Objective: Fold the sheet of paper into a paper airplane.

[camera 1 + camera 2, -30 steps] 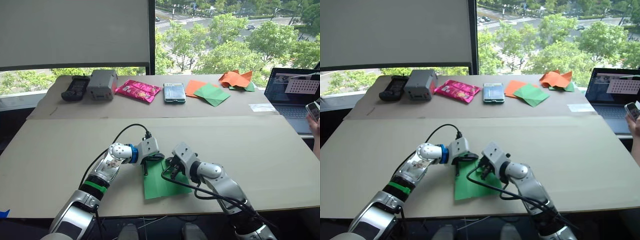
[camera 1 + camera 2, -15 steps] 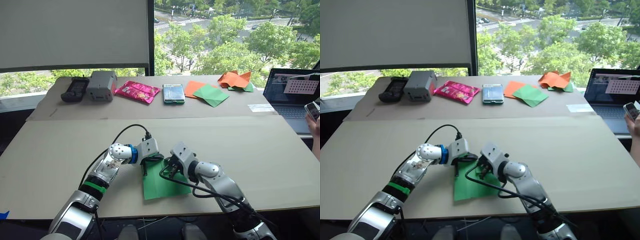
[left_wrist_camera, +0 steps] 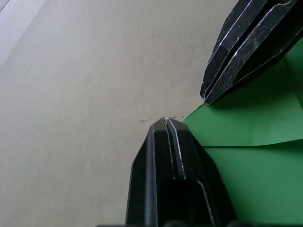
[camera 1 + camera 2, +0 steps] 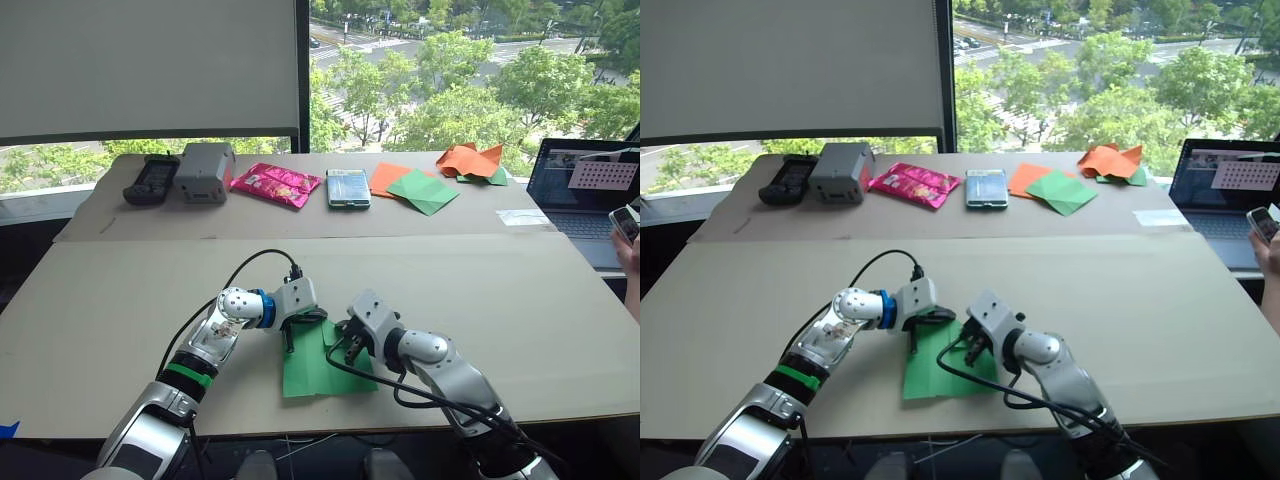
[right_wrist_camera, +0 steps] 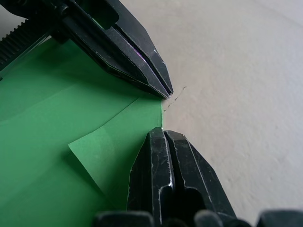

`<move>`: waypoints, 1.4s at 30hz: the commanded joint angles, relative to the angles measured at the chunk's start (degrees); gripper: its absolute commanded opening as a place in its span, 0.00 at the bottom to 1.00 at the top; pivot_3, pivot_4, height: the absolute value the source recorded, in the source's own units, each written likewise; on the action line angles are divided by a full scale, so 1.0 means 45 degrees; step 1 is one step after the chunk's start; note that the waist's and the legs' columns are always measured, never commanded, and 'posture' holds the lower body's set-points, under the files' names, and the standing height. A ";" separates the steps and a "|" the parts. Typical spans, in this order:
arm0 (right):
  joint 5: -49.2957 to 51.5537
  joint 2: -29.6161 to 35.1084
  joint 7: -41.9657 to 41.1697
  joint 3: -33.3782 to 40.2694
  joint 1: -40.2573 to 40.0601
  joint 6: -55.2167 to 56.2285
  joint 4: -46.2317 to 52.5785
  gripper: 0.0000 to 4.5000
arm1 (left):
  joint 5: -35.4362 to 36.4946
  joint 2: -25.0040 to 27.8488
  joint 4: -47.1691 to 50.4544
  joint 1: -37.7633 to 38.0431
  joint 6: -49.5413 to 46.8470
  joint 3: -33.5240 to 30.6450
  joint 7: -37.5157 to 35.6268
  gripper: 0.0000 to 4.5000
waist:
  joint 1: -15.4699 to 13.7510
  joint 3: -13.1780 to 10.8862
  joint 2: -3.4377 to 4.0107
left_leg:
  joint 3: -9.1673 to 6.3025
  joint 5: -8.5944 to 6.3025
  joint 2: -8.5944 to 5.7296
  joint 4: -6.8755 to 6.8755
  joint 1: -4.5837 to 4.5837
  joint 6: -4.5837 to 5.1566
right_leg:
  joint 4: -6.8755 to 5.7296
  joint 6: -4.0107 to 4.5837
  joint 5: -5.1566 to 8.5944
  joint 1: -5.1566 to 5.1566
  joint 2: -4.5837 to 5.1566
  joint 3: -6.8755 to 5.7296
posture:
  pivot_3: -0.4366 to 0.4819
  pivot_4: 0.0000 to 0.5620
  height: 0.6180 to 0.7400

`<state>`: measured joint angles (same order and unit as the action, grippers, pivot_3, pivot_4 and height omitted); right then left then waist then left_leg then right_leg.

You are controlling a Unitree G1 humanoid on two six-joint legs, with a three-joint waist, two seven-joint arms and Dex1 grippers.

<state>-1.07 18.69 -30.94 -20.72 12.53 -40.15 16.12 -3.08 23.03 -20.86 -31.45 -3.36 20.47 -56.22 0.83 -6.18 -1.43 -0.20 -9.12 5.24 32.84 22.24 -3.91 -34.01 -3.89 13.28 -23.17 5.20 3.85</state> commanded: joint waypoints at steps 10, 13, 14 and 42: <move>-0.0290 0.0851 0.0167 -0.0706 -0.1045 -0.0809 0.0071 0.01 | -0.0560 0.0317 -0.0542 0.0118 0.0027 0.0193 -0.0002 0.00 | -0.0005 0.0007 -0.0015 | 0.0000 -0.0001 -0.0001 0.0000 -0.0002 -0.0001 | 0.0007 -0.0001 0.0002 0.0001 0.0004 0.0000 | 0.48 0.27 0.82; -0.0337 0.0998 0.0202 -0.0764 -0.1204 -0.0864 0.0206 0.01 | -0.0547 0.0312 -0.0561 0.0111 0.0034 0.0187 -0.0007 0.00 | -0.0004 0.0008 -0.0024 | 0.0000 -0.0001 -0.0001 0.0000 -0.0005 -0.0001 | 0.0007 -0.0001 0.0002 0.0001 0.0005 -0.0001 | 0.48 0.27 0.82; -0.0370 0.1053 0.0206 -0.0797 -0.1235 -0.0855 0.0223 0.01 | -0.0544 0.0311 -0.0567 0.0111 0.0040 0.0186 -0.0011 0.00 | -0.0005 0.0008 -0.0025 | 0.0000 -0.0001 -0.0001 0.0000 -0.0005 -0.0001 | 0.0007 0.0000 0.0003 0.0001 0.0006 0.0000 | 0.48 0.27 0.82; -0.1152 0.2875 0.0007 -0.0913 -0.3435 -0.1240 0.2153 0.01 | -0.0631 0.0363 -0.0709 0.0100 0.0199 0.0201 -0.0017 0.00 | -0.0064 0.0025 -0.0089 | -0.0001 -0.0020 -0.0014 0.0002 -0.0006 -0.0029 | 0.0067 -0.0008 0.0017 0.0017 0.0027 -0.0001 | 0.48 0.27 0.82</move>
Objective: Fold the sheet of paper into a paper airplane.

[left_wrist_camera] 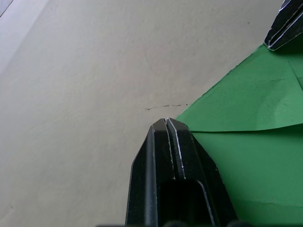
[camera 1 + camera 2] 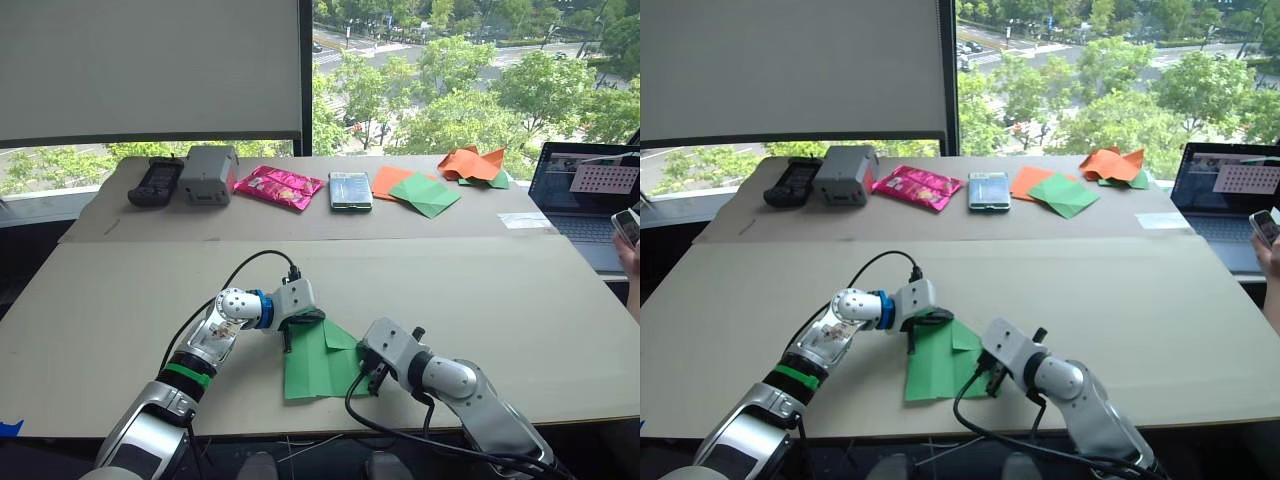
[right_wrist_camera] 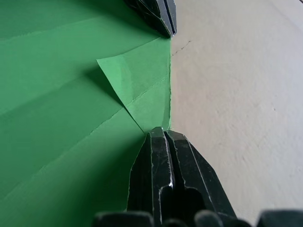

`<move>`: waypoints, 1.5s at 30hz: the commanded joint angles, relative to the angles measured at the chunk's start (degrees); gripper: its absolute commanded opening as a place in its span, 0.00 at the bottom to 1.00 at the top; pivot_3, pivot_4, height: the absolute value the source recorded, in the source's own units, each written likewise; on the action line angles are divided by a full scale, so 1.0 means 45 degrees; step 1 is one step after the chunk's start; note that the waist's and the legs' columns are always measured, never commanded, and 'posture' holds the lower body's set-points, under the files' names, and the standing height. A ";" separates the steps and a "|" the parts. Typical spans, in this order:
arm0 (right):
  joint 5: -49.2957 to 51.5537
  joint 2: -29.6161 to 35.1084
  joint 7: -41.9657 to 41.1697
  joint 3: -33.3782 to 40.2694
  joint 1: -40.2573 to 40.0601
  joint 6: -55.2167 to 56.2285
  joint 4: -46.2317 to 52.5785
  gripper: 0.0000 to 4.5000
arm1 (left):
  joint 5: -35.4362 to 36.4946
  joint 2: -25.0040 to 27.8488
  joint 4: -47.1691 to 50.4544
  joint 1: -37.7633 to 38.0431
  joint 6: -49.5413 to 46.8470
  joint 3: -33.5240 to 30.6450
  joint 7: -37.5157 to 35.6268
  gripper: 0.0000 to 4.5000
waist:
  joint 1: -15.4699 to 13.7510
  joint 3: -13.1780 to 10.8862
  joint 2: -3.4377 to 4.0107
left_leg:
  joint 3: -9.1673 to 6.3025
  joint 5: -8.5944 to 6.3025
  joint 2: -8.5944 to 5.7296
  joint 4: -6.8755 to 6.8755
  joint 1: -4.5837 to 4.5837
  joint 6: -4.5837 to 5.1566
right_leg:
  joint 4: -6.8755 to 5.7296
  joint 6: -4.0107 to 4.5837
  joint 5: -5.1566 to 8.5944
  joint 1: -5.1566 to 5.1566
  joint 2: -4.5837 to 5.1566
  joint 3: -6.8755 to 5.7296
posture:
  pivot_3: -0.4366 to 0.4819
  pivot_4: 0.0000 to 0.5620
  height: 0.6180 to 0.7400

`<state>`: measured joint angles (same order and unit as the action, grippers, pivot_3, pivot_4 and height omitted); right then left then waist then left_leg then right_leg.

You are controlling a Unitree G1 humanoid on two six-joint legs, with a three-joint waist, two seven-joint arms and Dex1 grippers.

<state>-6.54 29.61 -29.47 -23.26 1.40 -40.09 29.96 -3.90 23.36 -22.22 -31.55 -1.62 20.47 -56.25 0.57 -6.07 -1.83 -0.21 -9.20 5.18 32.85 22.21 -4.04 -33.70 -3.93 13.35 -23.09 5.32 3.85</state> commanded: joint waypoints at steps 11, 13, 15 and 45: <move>0.0780 0.0391 -0.0382 0.0803 -0.1078 -0.1852 0.0026 0.01 | -0.0486 0.0240 -0.0485 0.0087 -0.0070 0.0189 -0.0042 0.00 | -0.0096 -0.0001 0.0000 | 0.0000 -0.0004 -0.0020 -0.0001 0.0021 -0.0005 | 0.0087 -0.0002 0.0001 0.0010 0.0023 0.0001 | 0.48 0.27 0.82; 0.1585 -0.0101 -0.0444 0.1565 -0.0888 -0.1937 0.0567 0.01 | -0.0499 0.0248 -0.0505 0.0069 -0.0041 0.0189 -0.0038 0.00 | -0.0101 -0.0008 -0.0008 | 0.0001 -0.0004 -0.0021 0.0000 0.0034 -0.0004 | 0.0109 -0.0001 0.0001 0.0011 0.0023 0.0000 | 0.48 0.27 0.82; 0.2133 -0.0264 -0.0575 0.2116 -0.0715 -0.1872 0.0945 0.01 | -0.0486 0.0245 -0.0523 0.0039 -0.0036 0.0173 -0.0050 0.00 | -0.0110 -0.0019 -0.0009 | 0.0001 -0.0004 -0.0022 0.0001 0.0043 -0.0004 | 0.0113 -0.0002 0.0001 0.0007 0.0023 0.0001 | 0.48 0.27 0.82; 0.2584 -0.1989 0.0090 0.0569 0.1894 0.0064 -0.2477 0.01 | 0.0216 0.0381 0.0514 -0.0021 -0.0629 -0.0685 0.0285 0.00 | 0.0061 -0.0074 0.0081 | -0.0012 -0.0007 -0.0023 -0.0006 0.0064 0.0006 | 0.0111 -0.0004 -0.0002 -0.0015 -0.0001 0.0001 | 0.48 0.27 0.82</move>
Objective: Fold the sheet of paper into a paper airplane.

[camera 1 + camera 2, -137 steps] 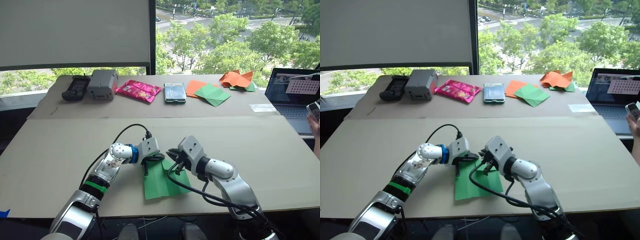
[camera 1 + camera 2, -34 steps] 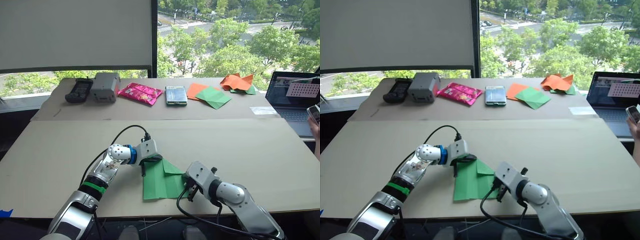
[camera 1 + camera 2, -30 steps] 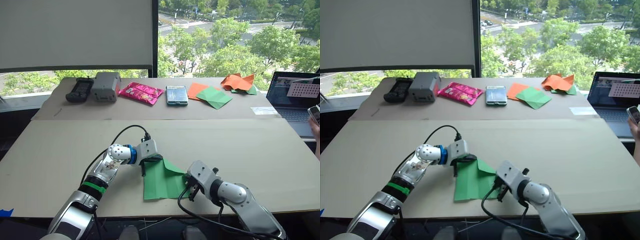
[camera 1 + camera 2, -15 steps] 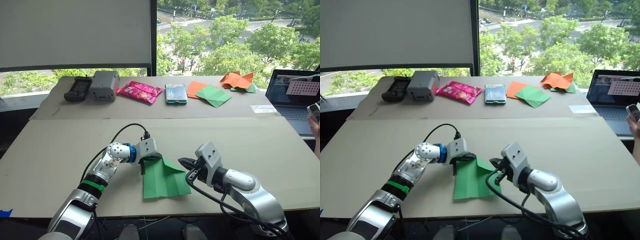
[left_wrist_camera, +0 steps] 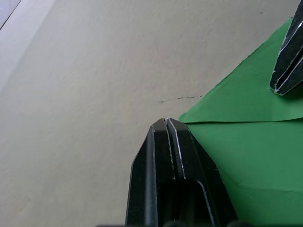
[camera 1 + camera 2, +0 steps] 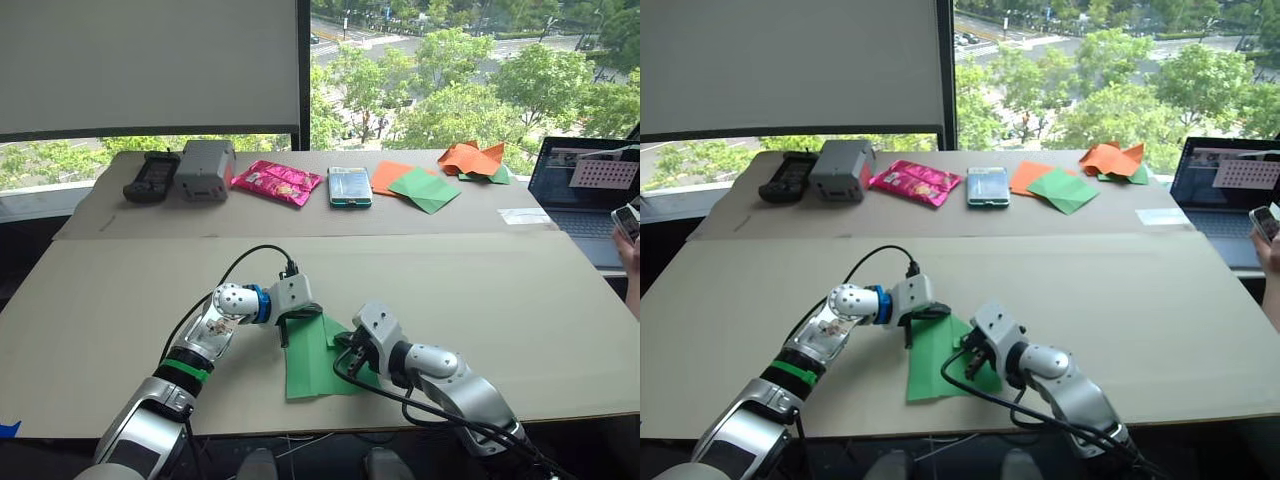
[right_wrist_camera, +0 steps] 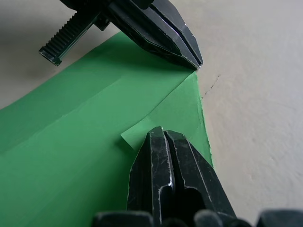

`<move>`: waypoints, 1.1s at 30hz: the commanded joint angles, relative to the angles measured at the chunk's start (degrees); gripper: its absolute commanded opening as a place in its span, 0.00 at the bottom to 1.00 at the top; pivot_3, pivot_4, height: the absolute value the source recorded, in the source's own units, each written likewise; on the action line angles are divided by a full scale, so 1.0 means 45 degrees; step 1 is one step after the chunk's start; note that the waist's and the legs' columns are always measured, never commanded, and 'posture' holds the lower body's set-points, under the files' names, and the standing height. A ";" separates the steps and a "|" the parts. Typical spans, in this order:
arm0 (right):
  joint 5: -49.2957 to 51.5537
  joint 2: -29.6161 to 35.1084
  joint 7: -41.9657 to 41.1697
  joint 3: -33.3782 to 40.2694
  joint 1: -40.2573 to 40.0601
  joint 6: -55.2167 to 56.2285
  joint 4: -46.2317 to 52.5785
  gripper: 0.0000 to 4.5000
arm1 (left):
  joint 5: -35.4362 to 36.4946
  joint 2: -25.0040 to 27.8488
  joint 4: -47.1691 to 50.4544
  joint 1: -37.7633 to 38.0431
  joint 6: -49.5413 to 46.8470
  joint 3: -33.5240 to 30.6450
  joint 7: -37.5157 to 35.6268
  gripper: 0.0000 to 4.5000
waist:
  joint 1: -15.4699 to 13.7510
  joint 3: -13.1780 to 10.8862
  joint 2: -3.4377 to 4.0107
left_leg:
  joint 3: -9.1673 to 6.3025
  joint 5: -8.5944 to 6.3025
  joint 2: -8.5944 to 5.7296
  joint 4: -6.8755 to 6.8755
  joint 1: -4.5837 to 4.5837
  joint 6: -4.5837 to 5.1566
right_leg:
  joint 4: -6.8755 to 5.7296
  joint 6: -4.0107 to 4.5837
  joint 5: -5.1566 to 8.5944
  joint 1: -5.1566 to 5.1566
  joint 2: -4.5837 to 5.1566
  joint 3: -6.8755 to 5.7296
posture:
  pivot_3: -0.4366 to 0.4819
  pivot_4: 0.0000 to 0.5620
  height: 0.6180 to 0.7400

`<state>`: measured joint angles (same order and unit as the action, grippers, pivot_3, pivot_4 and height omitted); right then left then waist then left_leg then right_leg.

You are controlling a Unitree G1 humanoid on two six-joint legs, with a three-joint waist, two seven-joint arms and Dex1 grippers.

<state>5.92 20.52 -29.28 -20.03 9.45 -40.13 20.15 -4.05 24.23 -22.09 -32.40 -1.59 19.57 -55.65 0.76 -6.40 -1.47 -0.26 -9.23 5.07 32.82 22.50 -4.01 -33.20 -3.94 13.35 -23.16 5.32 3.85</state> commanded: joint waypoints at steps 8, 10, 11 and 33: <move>-0.0219 -0.0026 -0.0042 -0.0308 0.0131 0.0067 -0.0384 0.00 | 0.3588 0.0822 0.3808 0.1328 -0.5384 -0.3859 0.0348 0.12 | 0.0089 -0.0009 -0.0005 | -0.0013 0.0000 0.0002 -0.0012 0.0009 0.0004 | -0.0017 -0.0006 -0.0004 -0.0013 -0.0009 0.0000 | 0.48 0.27 0.82; -0.0216 -0.0061 -0.0053 -0.0354 0.0128 0.0079 -0.0400 0.00 | 0.4369 0.1026 0.4583 0.2038 -0.6382 -0.4532 0.0419 0.26 | 0.0098 -0.0007 -0.0002 | -0.0018 -0.0002 0.0002 -0.0014 -0.0005 0.0007 | -0.0025 -0.0006 -0.0004 -0.0009 -0.0009 0.0000 | 0.48 0.27 0.82; -0.0241 -0.0076 -0.0060 -0.0389 0.0174 0.0108 -0.0450 0.00 | 0.4839 0.1090 0.5172 0.2524 -0.7056 -0.4865 0.0500 0.34 | 0.0120 -0.0004 0.0003 | -0.0019 -0.0003 0.0001 -0.0015 -0.0012 0.0009 | -0.0030 -0.0007 -0.0004 -0.0002 -0.0010 0.0000 | 0.48 0.27 0.82; -0.0383 -0.0208 -0.0164 -0.0462 0.0366 0.0115 -0.0510 0.00 | 0.6827 0.0423 0.7505 0.4993 -0.9361 -0.4743 0.2353 0.38 | 0.0047 -0.0033 -0.0040 | -0.0039 -0.0012 -0.0008 -0.0012 -0.0023 0.0012 | 0.0005 0.0002 -0.0002 -0.0020 -0.0005 -0.0001 | 0.48 0.27 0.82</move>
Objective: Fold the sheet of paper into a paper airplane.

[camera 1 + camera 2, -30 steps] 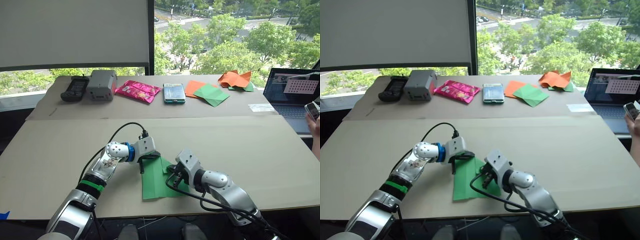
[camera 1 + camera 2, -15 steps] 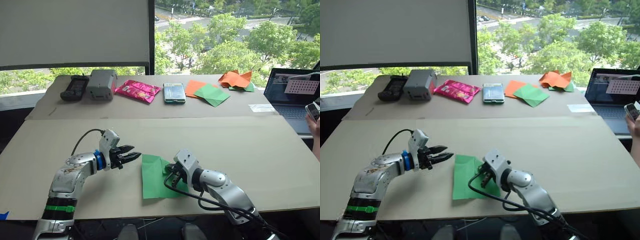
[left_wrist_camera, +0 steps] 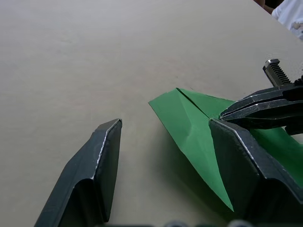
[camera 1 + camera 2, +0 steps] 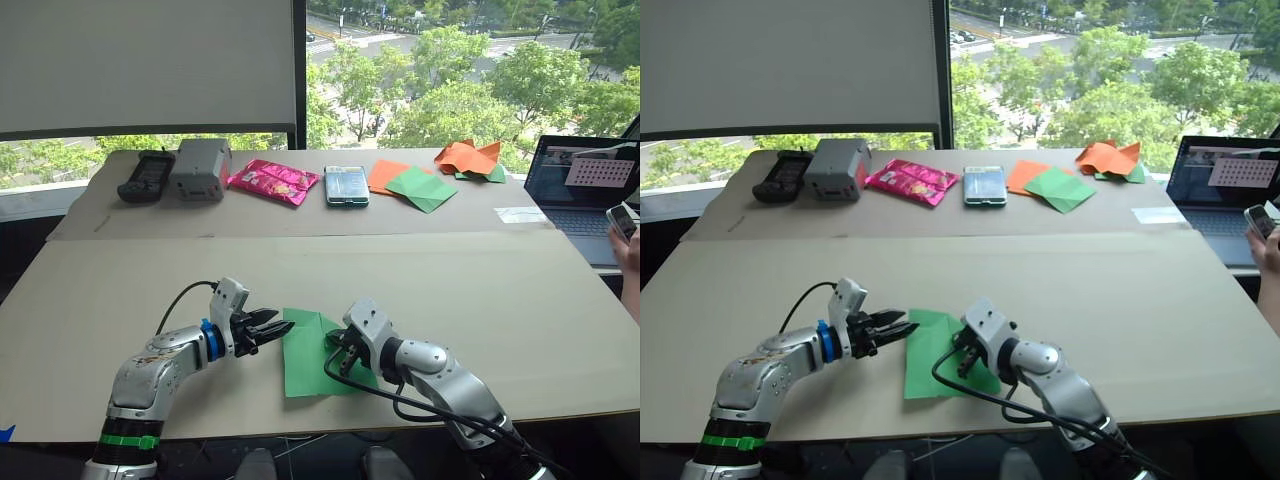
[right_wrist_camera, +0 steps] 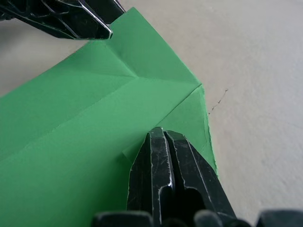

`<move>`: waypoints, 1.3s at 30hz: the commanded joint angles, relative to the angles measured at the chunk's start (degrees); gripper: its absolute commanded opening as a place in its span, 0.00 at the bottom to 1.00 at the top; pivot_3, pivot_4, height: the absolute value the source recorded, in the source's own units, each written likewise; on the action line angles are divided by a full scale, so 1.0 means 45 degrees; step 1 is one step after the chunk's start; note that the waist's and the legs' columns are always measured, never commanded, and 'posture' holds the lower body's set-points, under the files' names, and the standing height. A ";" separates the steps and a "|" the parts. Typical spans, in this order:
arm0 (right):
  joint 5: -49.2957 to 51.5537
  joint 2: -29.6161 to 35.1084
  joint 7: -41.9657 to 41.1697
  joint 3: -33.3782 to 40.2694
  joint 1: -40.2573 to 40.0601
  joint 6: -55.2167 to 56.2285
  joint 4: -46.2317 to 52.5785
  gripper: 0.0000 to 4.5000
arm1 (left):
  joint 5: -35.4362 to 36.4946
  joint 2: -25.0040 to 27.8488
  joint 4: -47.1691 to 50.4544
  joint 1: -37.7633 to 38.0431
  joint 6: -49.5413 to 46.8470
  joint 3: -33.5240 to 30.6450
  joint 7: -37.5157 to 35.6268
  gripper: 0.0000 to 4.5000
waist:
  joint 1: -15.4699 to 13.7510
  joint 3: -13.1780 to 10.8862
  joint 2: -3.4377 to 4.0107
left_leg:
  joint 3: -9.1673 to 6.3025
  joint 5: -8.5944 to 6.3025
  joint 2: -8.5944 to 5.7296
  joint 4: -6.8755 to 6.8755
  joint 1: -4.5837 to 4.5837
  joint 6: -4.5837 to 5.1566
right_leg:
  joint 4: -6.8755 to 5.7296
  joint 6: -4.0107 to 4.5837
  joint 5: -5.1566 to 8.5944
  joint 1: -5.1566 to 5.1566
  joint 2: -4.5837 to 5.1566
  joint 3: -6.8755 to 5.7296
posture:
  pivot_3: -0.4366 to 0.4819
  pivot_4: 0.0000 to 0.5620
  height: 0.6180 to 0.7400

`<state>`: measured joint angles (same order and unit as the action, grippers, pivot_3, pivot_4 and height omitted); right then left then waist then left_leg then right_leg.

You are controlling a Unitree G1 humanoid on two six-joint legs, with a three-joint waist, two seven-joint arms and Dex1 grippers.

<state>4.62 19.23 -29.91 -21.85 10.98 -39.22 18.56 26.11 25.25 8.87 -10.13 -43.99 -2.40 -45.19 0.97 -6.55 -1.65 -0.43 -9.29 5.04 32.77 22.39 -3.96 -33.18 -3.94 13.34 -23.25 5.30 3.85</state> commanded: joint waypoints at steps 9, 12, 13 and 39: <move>-0.0113 0.0023 0.0037 -0.0056 0.0041 -0.0092 -0.0194 0.00 | -0.0286 0.0596 0.0978 0.0067 0.0715 0.0822 0.0032 0.01 | -0.0005 -0.0003 0.0002 | -0.0001 -0.0001 -0.0001 0.0002 0.0000 -0.0002 | 0.0001 0.0001 0.0001 -0.0006 0.0006 0.0000 | 0.48 0.27 0.82; -0.0111 0.0009 0.0057 -0.0049 0.0037 -0.0108 -0.0200 0.00 | -0.0689 0.0814 0.1173 0.0040 0.1282 0.1219 -0.0059 0.01 | -0.0005 -0.0004 0.0003 | -0.0001 -0.0001 -0.0001 0.0002 0.0000 -0.0002 | 0.0001 0.0001 0.0001 -0.0006 0.0006 0.0000 | 0.48 0.27 0.82; -0.0109 0.0005 0.0068 -0.0035 0.0036 -0.0117 -0.0214 0.00 | -0.0788 0.0886 0.1308 0.0038 0.1484 0.1370 -0.0140 0.01 | -0.0006 -0.0004 0.0004 | -0.0001 -0.0002 -0.0001 0.0001 0.0000 -0.0003 | 0.0001 0.0001 0.0001 -0.0007 0.0006 0.0000 | 0.48 0.27 0.82; 0.0586 -0.0935 0.0468 0.1361 0.0889 0.0250 -0.0316 0.00 | -0.3011 0.1517 -0.0072 -0.0182 0.4123 0.4130 -0.1385 0.01 | -0.0050 -0.0033 0.0057 | -0.0001 -0.0002 -0.0008 0.0002 0.0023 -0.0003 | 0.0004 0.0002 0.0002 -0.0025 0.0010 0.0001 | 0.48 0.27 0.82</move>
<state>5.91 15.57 -28.00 -17.11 13.87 -39.39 16.34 13.54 31.53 9.09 -10.87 -26.03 15.17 -50.83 0.75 -6.70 -1.40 -0.44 -9.30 5.00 32.78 22.50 -3.97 -33.16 -3.93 13.35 -23.36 5.34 3.85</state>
